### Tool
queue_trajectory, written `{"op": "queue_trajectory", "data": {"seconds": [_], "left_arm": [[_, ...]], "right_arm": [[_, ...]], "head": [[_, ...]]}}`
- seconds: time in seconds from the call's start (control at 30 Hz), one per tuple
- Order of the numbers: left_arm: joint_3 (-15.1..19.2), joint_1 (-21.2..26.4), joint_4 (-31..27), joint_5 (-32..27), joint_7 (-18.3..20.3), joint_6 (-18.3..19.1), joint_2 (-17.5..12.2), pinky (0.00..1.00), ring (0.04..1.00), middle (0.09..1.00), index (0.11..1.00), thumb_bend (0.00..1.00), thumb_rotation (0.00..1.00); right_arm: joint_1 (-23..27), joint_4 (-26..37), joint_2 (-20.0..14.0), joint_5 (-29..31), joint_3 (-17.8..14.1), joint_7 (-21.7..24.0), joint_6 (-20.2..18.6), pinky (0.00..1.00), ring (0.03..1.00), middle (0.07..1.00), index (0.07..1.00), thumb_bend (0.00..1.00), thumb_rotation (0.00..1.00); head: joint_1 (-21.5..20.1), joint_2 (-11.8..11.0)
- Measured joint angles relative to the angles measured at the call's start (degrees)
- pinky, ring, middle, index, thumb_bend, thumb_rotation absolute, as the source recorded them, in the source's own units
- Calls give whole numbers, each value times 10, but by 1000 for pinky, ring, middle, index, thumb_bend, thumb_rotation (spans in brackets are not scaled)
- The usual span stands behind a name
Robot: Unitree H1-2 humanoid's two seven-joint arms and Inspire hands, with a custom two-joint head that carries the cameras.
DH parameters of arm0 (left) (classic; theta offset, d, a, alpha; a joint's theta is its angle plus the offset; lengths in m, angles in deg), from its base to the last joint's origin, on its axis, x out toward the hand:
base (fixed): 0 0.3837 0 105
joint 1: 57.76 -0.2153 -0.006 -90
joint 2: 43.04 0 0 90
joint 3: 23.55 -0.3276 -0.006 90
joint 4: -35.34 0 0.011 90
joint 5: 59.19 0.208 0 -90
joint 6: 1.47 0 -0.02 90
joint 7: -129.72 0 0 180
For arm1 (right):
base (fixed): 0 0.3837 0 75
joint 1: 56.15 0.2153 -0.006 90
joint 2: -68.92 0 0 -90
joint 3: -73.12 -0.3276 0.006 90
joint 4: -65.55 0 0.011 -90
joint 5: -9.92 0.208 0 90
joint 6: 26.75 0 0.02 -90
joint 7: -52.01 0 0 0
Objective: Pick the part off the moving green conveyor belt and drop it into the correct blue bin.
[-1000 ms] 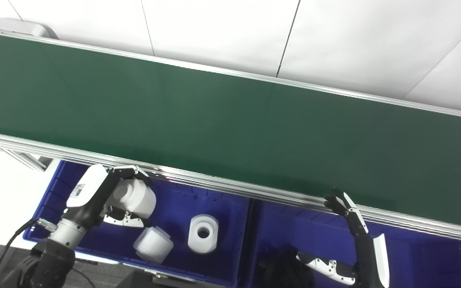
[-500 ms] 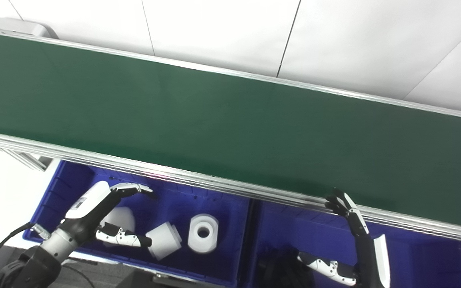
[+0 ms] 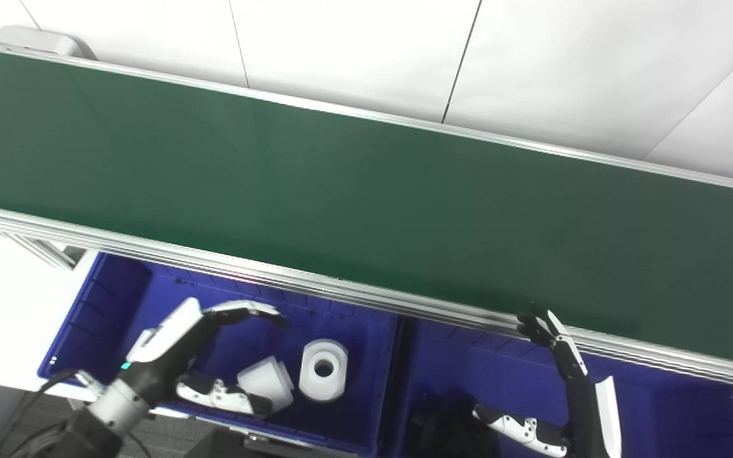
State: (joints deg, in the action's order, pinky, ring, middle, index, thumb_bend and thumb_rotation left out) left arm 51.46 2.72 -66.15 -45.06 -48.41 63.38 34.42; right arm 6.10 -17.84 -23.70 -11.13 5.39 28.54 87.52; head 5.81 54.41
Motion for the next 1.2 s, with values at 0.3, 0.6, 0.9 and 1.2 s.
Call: {"op": "queue_trajectory", "data": {"seconds": [0.3,0.6,0.9,1.2], "left_arm": [[-20,23,-35,0,44,15,72,699,784,817,803,851,433],[-32,79,-3,-32,98,35,90,841,893,916,915,882,390],[-28,98,81,-84,113,12,107,855,914,944,951,863,362],[-22,98,105,-90,124,7,101,873,909,934,927,871,362]], "right_arm": [[-10,1,13,-14,-16,47,0,736,789,832,881,887,514],[-12,1,32,-15,-27,84,0,738,804,858,898,902,489],[-16,-7,53,-30,-31,96,0,751,811,862,910,901,455],[-10,-31,61,-53,-14,86,0,790,820,851,911,886,443]], "head": [[-19,-6],[-83,-25],[-149,-54],[-185,-66]]}}
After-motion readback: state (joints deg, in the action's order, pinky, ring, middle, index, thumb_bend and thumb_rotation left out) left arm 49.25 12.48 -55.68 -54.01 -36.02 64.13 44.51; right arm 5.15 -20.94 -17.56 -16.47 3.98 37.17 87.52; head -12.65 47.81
